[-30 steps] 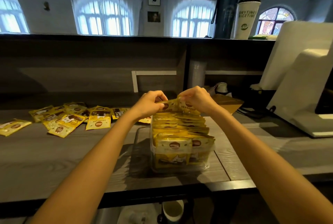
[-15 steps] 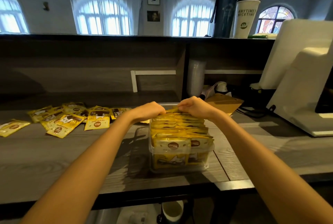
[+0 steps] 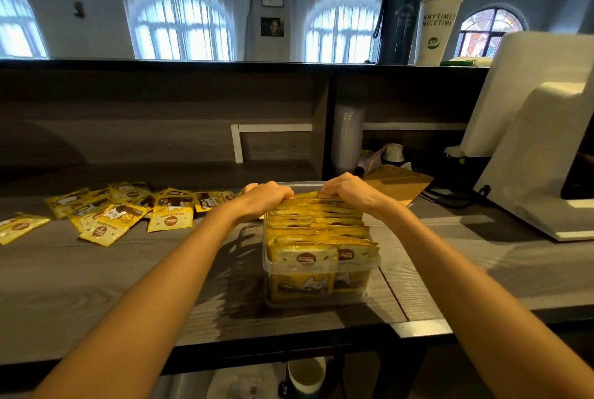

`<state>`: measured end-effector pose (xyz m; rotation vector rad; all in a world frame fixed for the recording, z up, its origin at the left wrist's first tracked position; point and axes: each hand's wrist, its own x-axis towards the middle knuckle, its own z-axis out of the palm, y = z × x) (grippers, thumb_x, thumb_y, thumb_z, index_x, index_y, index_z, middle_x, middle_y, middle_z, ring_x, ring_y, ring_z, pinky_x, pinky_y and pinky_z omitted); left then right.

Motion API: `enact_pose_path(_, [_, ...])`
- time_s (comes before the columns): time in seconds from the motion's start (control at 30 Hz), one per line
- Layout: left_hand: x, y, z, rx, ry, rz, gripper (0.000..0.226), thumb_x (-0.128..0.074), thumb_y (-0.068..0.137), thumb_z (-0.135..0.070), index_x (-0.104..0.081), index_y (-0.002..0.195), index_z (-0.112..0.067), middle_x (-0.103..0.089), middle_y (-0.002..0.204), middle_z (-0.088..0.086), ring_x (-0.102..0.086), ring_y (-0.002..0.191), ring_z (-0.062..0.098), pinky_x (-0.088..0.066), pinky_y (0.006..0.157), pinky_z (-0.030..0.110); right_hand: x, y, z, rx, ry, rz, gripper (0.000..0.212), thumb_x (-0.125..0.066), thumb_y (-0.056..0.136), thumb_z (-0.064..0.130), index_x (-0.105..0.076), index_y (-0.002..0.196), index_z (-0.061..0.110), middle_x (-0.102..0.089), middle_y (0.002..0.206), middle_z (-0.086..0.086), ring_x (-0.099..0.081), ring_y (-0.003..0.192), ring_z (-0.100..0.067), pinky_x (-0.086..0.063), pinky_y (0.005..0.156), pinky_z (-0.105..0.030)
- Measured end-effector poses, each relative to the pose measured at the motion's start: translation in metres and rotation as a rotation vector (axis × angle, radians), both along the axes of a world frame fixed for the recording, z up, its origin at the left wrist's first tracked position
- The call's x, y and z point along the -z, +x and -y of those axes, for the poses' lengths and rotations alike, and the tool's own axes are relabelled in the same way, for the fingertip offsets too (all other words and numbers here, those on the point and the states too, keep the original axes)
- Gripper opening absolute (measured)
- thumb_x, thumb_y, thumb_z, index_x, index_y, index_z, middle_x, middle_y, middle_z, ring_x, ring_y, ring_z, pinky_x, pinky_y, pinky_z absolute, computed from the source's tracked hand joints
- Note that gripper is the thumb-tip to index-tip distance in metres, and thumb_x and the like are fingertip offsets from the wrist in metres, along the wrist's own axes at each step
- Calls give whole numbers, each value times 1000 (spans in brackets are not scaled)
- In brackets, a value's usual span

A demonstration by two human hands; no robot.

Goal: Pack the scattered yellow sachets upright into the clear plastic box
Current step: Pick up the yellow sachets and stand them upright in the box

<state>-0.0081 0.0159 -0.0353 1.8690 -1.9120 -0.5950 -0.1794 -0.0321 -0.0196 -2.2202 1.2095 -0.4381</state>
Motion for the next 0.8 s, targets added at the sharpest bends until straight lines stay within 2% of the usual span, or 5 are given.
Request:
enact_pose_path(0.13, [-1,6,-1,-36,-25,-114,43,-28,91,-42,-61,83,-17,-61,92,4,-55,98,24,-34,99,47,-3,0,-5,9,-68,-86,34,-37,99,13,-59,121,-1,-55,127,-20,-53,119,-31,-41,101,-33])
enact_pose_path(0.27, [-6,6,-1,-77,-154,-106,42,-25,99,-28,-65,90,-17,-63,98,1,-55,103,18,-30,108,49,-7,4,-6,12,-137,-86,30,-44,96,14,-62,115,0,-58,126,-19,-55,117,-30,-44,103,-38])
enact_pose_path(0.47, [-21,21,-13,-255,-414,-83,30,-38,96,-21,-67,97,-13,-66,100,7,-57,103,22,-40,101,49,-24,28,-23,133,-274,90,32,-39,97,20,-64,111,7,-65,113,-12,-58,100,-23,-47,88,-34])
enact_pose_path(0.63, [-30,53,-45,-483,-613,-29,24,-42,94,-17,-65,101,-11,-66,101,11,-60,97,26,-49,90,43,-40,84,-66,42,-415,152,31,-40,95,12,-59,119,8,-61,121,-12,-57,110,-28,-47,90,-35])
enact_pose_path(0.8, [-9,99,-78,-678,-587,41,29,-40,94,-12,-60,114,-7,-62,115,16,-54,109,33,-44,84,36,-17,153,-103,-38,-315,172,31,-43,93,7,-52,122,3,-56,123,-17,-54,113,-34,-48,94,-42])
